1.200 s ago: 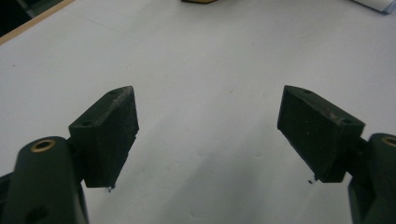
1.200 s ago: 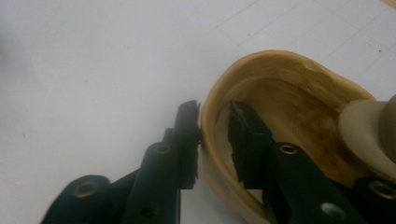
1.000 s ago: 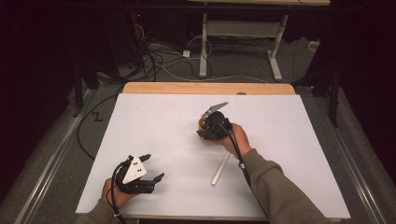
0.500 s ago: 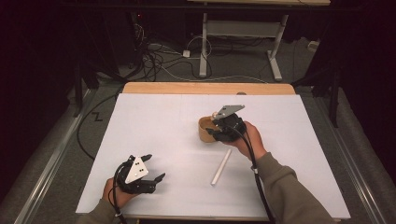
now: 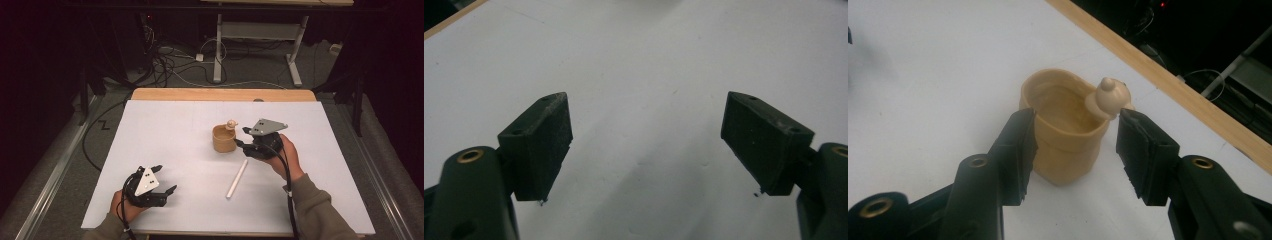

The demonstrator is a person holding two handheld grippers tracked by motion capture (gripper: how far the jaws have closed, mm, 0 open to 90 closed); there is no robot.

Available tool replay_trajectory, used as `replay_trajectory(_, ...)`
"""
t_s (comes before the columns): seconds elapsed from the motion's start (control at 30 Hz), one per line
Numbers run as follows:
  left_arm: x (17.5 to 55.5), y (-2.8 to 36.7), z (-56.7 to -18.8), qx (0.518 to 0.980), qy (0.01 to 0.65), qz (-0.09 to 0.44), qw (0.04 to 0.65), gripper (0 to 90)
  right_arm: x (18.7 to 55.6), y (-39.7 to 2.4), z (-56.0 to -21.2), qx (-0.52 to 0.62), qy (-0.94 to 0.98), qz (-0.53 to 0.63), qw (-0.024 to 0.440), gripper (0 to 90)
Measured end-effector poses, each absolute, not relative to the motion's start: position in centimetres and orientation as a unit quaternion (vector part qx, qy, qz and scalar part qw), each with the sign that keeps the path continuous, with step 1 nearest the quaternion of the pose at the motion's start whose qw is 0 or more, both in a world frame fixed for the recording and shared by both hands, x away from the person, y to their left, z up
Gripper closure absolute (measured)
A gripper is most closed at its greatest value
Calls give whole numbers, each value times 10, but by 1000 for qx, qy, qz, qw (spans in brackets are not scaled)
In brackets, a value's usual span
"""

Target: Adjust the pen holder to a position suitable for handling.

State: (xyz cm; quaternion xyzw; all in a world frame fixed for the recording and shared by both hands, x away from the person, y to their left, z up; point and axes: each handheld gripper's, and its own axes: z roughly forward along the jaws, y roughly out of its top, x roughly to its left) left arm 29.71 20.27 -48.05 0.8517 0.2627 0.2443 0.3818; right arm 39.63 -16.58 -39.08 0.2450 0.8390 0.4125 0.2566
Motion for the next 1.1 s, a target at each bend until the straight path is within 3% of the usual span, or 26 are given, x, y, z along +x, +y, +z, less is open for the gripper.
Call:
replay_trajectory(0.67,297,201,-481,854,262,246,377,196,349,-213,-399,230,808,437,321,281)
replay_trajectory(1.1,296,201,-481,855,260,250,373,196,322,-235,-419,205,807,431,347,273)
